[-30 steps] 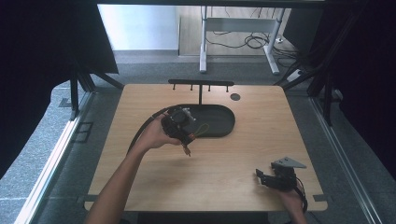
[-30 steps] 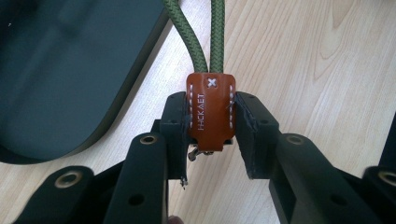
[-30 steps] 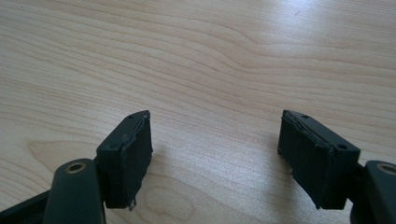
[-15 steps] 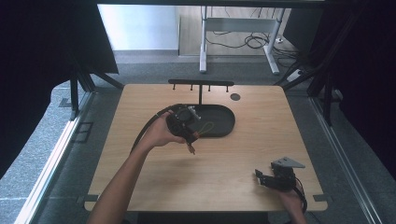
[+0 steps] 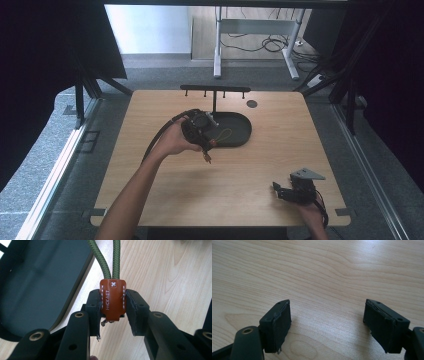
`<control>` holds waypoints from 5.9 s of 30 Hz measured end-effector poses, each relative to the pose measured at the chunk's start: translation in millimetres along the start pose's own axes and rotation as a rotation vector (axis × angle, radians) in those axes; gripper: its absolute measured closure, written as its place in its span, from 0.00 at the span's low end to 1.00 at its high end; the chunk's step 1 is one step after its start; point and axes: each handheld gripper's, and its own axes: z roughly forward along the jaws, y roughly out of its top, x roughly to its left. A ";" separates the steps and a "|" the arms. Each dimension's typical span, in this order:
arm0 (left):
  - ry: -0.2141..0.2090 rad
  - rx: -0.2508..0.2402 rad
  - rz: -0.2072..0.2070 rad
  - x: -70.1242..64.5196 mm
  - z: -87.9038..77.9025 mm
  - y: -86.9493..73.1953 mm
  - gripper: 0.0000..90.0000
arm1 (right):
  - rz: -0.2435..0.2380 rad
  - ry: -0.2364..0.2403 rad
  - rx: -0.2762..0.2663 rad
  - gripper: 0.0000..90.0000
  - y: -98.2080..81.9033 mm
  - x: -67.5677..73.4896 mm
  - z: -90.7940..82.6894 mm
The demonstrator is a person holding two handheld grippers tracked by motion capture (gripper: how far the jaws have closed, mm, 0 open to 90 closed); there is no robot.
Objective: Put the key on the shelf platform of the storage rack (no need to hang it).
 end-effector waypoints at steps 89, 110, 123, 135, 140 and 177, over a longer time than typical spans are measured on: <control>0.024 0.034 -0.031 30.4 3.7 23.1 0.74 | -0.020 -0.010 0.012 0.21 1.3 2.5 2.2; 0.077 0.064 -0.069 71.1 27.6 38.5 0.75 | -0.014 -0.008 0.002 0.24 0.7 0.9 1.3; 0.124 0.076 -0.093 87.7 46.2 43.0 0.74 | 0.029 0.007 -0.084 0.28 1.5 -7.0 -13.4; 0.136 0.091 -0.124 98.7 55.9 39.2 0.74 | 0.028 0.005 -0.080 0.28 0.9 -7.4 -12.1; 0.121 0.105 -0.120 96.4 65.0 38.0 0.74 | 0.030 0.002 -0.078 0.28 0.7 -7.4 -12.0; 0.071 -0.094 -0.094 23.1 6.8 -49.2 0.59 | -0.003 0.006 -0.073 0.28 2.6 0.9 -11.9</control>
